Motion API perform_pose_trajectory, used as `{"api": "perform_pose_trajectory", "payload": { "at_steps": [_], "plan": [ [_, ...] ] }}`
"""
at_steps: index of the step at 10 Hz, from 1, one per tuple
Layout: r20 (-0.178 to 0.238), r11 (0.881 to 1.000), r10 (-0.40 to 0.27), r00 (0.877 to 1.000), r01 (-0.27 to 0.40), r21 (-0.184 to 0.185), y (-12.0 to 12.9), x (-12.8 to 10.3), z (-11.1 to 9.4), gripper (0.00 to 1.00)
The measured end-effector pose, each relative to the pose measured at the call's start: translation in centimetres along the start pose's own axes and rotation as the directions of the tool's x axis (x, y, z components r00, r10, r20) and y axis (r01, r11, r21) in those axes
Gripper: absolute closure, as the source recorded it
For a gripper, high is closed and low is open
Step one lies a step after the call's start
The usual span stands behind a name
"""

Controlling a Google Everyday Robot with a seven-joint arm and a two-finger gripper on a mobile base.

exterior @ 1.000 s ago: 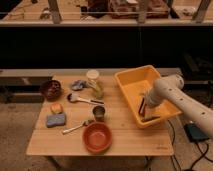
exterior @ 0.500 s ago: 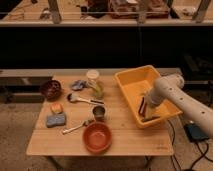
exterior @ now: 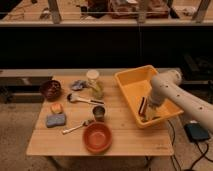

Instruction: Place pepper in paper cup

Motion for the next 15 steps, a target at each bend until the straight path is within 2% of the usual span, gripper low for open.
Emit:
{"api": "perform_pose_trajectory", "payload": {
  "at_steps": [1,3,6,8,11,15],
  "plan": [
    [0.033,0.998,0.057,0.998,-0.058,0.02,-0.8,-1.9,0.0,0.2],
    [0.083,0.991,0.115,0.99,-0.121,0.065,-1.3,-4.6,1.0,0.2],
    [0.124,0.982,0.126,0.984,-0.141,0.122,-1.2,-5.3,3.9,0.2],
    [0.128,0.979,0.122,0.984,-0.141,0.147,-0.9,-5.4,5.3,0.2],
    [0.127,0.976,0.127,0.984,-0.146,0.161,-0.6,-5.4,6.4,0.2],
    [0.126,0.975,0.156,0.98,-0.173,0.141,-0.4,-5.9,7.3,0.2]
  ]
}}
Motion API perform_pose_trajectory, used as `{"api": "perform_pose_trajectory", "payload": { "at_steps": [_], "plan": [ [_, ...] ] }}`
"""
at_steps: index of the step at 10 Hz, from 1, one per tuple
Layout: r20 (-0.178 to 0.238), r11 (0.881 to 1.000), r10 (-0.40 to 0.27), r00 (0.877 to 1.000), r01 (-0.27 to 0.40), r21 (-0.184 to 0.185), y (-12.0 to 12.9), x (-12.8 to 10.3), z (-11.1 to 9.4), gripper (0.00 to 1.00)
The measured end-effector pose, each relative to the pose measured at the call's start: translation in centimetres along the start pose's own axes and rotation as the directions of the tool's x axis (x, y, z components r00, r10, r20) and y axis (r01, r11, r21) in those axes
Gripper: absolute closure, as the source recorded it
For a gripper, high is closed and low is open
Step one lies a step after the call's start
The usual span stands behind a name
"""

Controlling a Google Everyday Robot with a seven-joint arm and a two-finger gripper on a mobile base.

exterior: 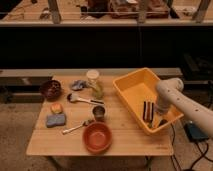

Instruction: Place pepper in paper cup

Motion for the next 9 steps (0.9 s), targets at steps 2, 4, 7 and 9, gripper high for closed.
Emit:
{"api": "perform_pose_trajectory", "payload": {
  "at_steps": [2,4,7,9],
  "plan": [
    [-0.011,0.998,-0.008,1.0,0.008,-0.06,0.0,0.0,0.5,0.2],
    [-0.004,0.992,-0.037,0.999,0.036,-0.121,-0.3,0.1,0.9,0.2],
    [0.013,0.984,-0.072,0.997,0.073,-0.16,-0.5,0.3,1.4,0.2],
    [0.01,0.983,-0.074,0.997,0.074,-0.166,-0.5,0.1,1.9,0.2]
  ]
}}
